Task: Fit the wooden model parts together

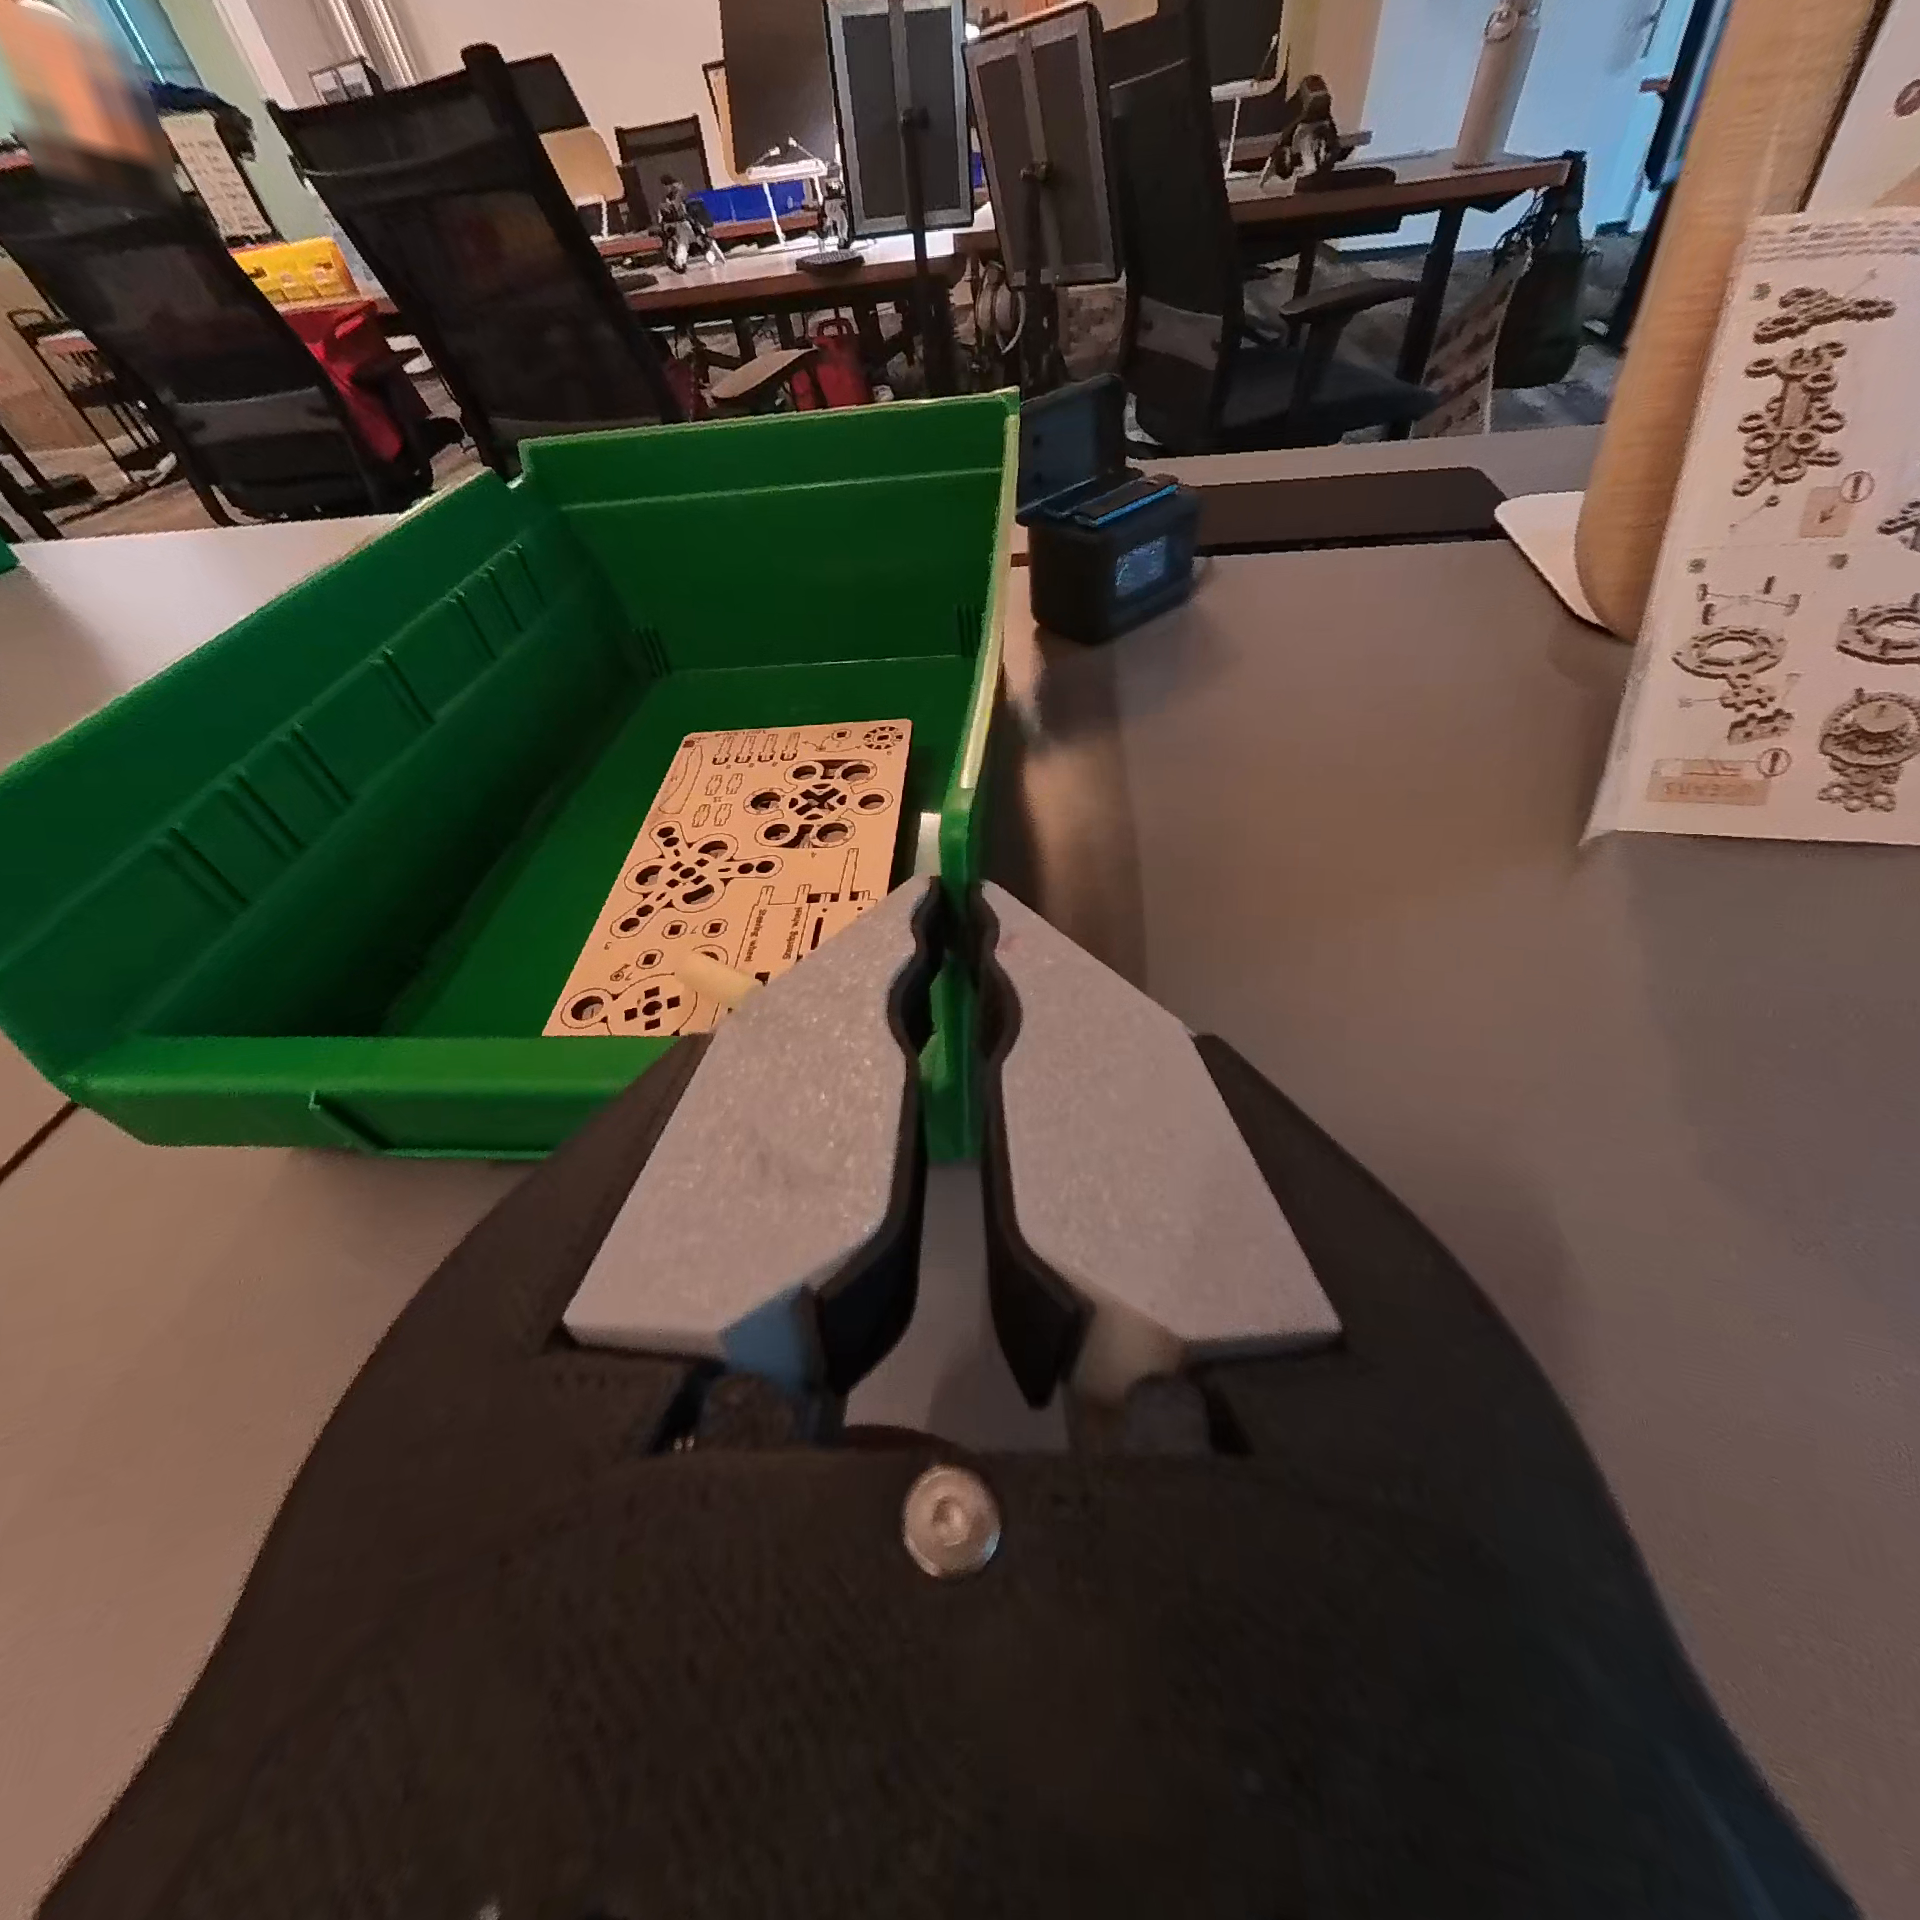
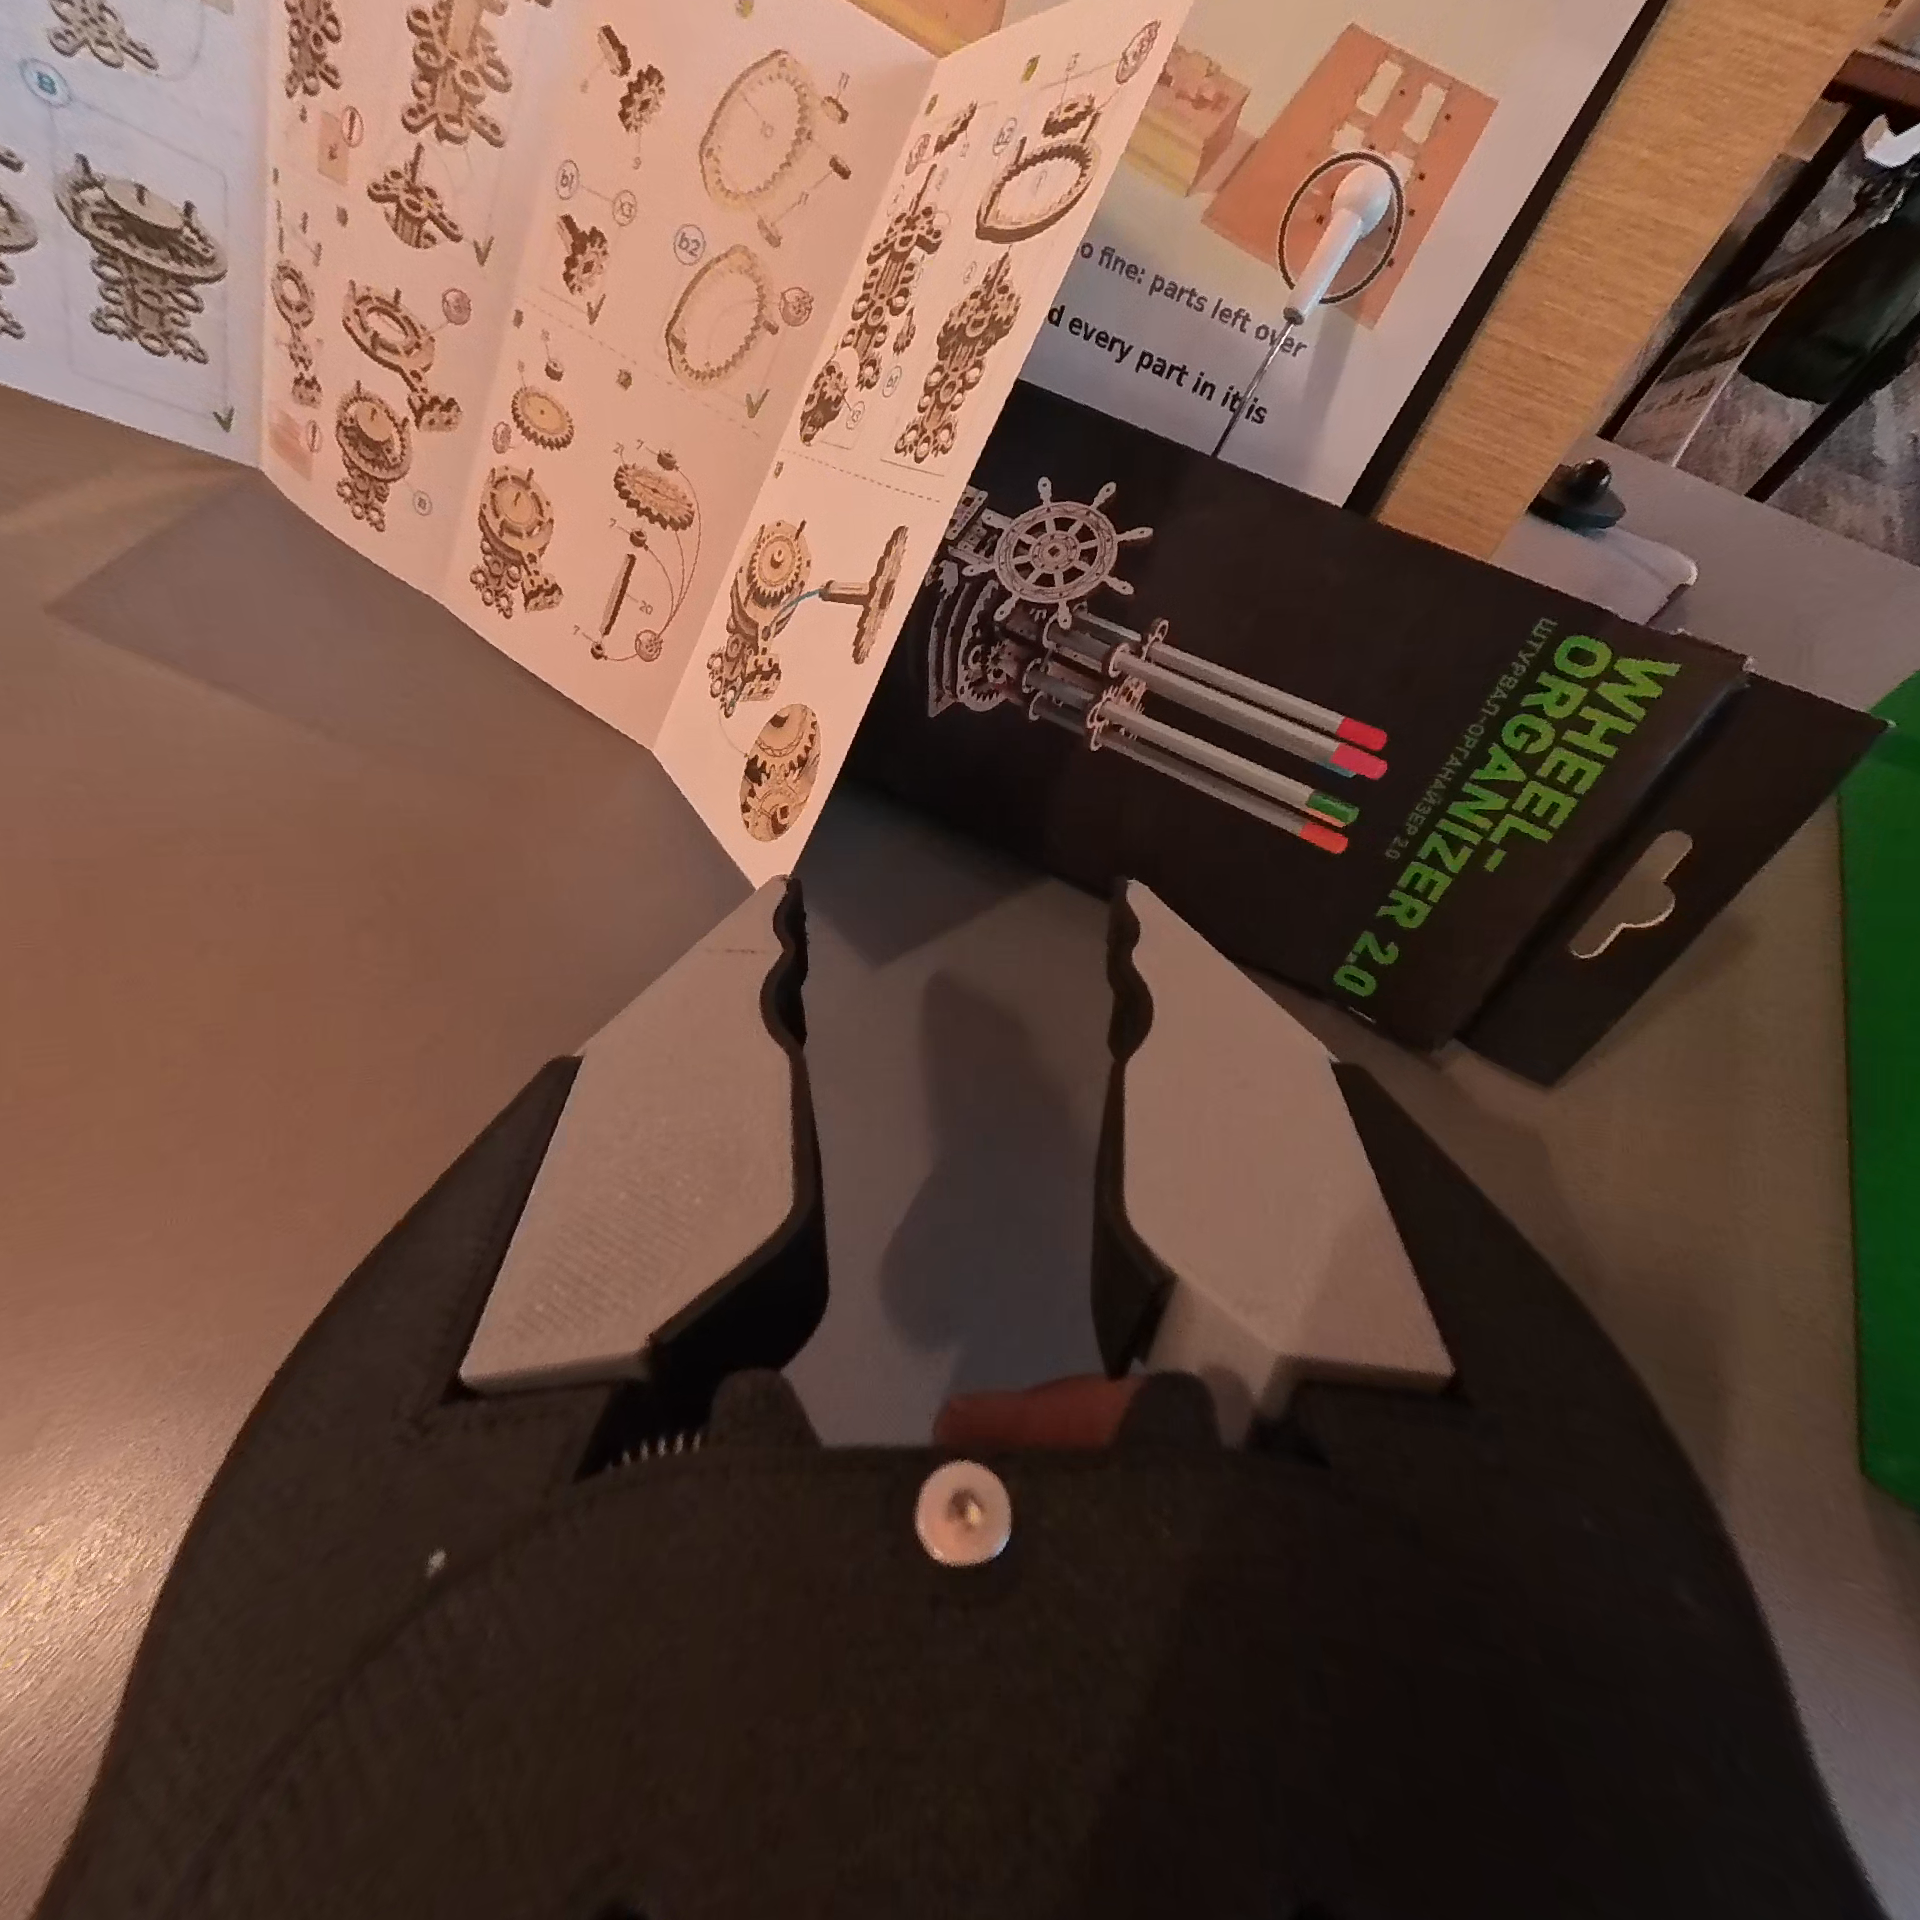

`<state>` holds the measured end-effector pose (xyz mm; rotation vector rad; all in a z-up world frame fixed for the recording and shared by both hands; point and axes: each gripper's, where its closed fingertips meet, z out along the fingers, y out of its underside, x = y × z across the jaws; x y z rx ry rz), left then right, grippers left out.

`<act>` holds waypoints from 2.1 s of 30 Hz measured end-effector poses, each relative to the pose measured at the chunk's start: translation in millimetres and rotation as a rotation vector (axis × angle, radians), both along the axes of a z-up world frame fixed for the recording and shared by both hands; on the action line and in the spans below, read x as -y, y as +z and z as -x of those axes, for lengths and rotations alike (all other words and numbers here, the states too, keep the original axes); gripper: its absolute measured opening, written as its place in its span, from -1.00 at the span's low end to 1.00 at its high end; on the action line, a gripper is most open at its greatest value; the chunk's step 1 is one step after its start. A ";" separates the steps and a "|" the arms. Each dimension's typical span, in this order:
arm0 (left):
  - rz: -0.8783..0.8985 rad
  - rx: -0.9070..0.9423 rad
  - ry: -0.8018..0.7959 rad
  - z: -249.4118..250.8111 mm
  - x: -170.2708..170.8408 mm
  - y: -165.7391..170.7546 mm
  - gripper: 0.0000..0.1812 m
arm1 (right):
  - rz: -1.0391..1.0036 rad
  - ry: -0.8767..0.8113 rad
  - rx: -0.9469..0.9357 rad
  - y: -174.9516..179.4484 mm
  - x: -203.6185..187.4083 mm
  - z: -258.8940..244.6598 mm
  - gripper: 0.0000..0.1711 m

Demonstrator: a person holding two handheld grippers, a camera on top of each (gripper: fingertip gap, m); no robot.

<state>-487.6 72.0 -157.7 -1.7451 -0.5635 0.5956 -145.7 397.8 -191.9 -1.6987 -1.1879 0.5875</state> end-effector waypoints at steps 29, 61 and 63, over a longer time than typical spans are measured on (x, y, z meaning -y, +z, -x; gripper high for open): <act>-0.060 -0.029 -0.065 -53.1 -2.5 9.0 -1.00 | 0.000 -0.001 -0.004 0.6 2.3 -1.7 -0.35; -0.175 -0.094 -0.074 -58.7 3.9 26.1 -0.83 | 0.004 0.000 -0.017 1.9 4.0 -3.1 -0.35; -0.188 -0.104 -0.072 -59.1 5.1 28.3 -0.81 | 0.004 0.000 -0.016 1.9 4.0 -3.1 -0.35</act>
